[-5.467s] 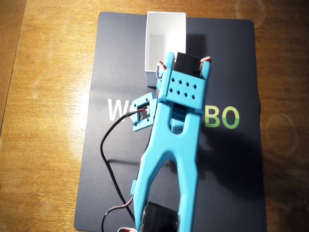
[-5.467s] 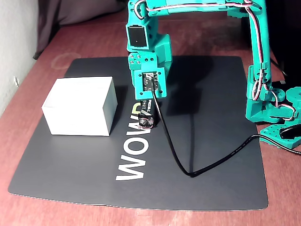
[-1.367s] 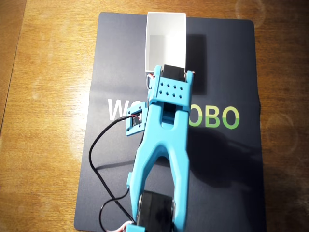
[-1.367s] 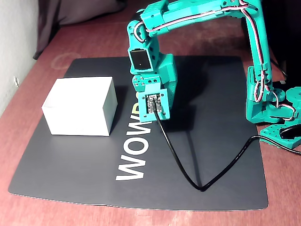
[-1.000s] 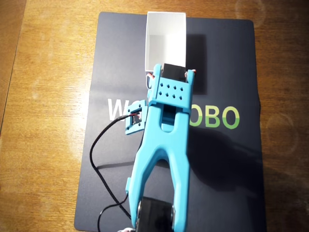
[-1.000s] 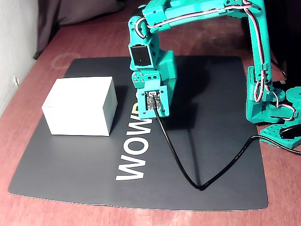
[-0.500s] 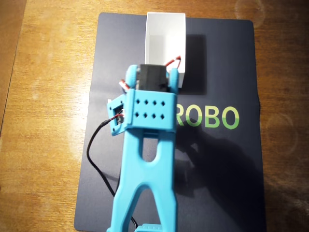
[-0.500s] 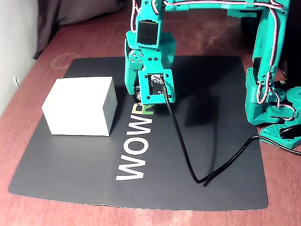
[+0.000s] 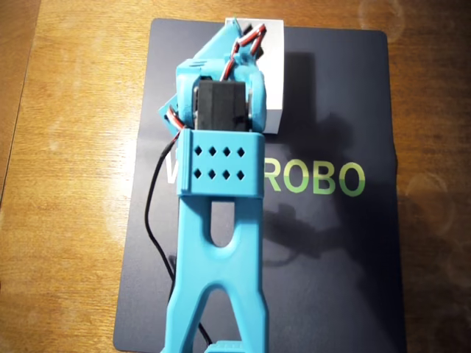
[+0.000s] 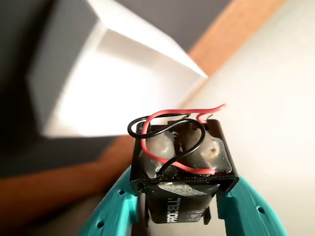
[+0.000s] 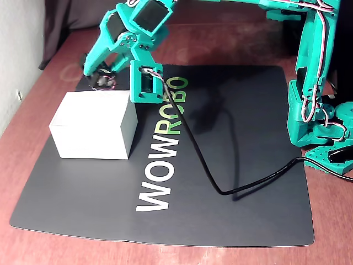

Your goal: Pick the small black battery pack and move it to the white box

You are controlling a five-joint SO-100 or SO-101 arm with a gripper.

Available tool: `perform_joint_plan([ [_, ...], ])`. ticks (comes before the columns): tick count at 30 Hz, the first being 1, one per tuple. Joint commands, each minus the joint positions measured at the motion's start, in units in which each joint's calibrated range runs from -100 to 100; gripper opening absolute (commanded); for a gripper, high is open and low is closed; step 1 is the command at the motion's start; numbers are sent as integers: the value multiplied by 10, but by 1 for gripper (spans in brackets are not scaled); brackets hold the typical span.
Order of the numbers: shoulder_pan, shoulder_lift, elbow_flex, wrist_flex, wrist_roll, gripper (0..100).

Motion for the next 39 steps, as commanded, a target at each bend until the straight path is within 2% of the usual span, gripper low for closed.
perform_joint_plan([
  [1,7,-1,-39,-70,75,8],
  [4,9,28,-60,-117,127,8],
  [15,30,173,-219,-118,239,8],
  [31,70,243,-208,-106,242,8],
  [39,59,244,-215,1,238,8],
])
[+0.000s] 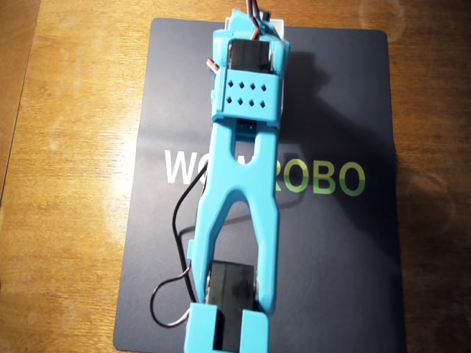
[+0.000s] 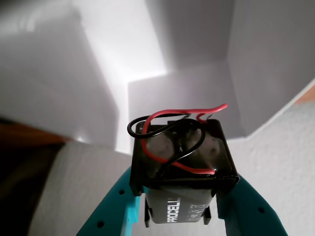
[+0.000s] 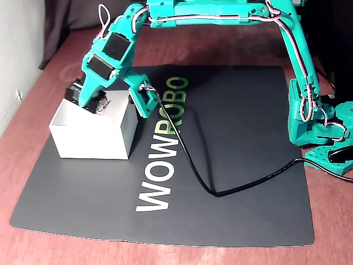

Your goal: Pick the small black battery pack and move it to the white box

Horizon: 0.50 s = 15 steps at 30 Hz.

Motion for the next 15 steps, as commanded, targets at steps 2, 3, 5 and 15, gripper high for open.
perform_joint_plan([
  [2,0,-8,-42,27,-2,8],
  [3,1,-8,-42,27,-2,8],
  [5,1,-8,-43,27,-2,8],
  [15,0,-8,-43,26,-2,9],
])
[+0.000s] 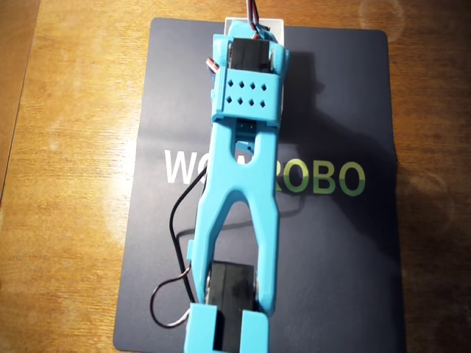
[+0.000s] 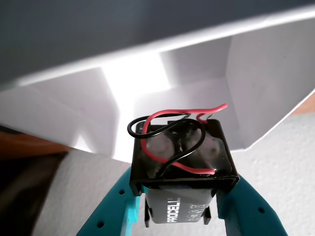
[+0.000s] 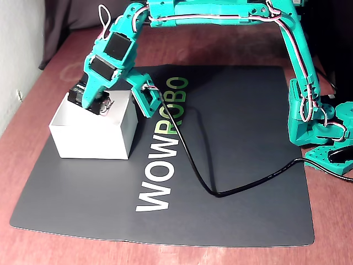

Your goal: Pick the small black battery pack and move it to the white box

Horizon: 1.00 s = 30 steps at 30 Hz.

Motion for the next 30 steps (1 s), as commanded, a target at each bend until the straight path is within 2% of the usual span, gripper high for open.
perform_joint_plan([
  [1,0,-7,-39,2,-2,9],
  [12,-12,-6,-37,3,-3,9],
  [17,-17,-14,-38,6,-26,9],
  [23,-17,-16,-40,85,-26,9],
  [30,-13,-9,-40,87,-26,9],
])
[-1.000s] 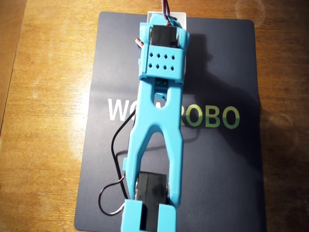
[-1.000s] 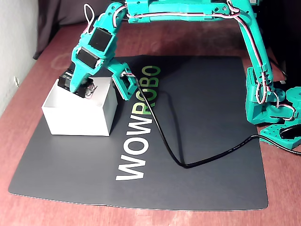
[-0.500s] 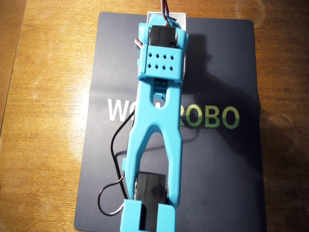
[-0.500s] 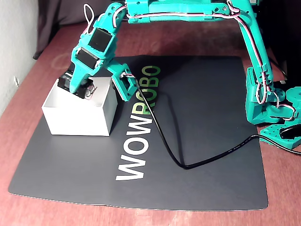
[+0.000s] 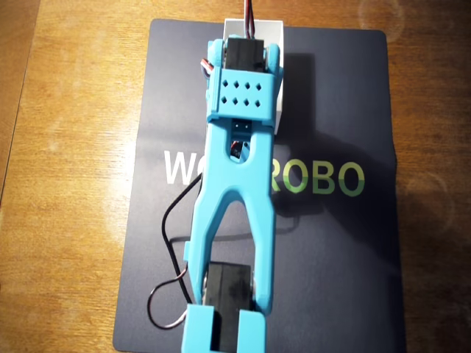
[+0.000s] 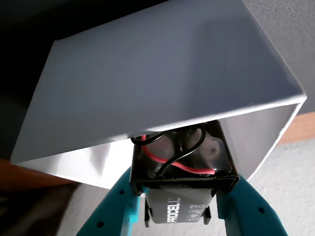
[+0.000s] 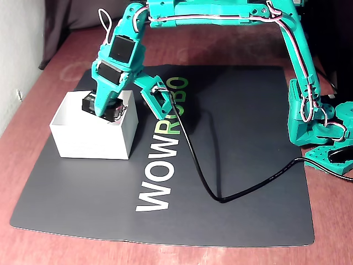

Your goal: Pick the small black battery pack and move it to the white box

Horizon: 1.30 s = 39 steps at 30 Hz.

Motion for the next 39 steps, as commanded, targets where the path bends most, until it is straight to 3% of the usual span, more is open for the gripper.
perform_joint_plan([
  [1,-4,-10,-36,-6,-3,9],
  [9,-3,-6,-36,-95,-3,9],
  [15,-3,-5,-34,-94,-2,9],
  [19,4,-4,-26,-96,-3,17],
  [39,5,-15,-31,-92,-12,17],
])
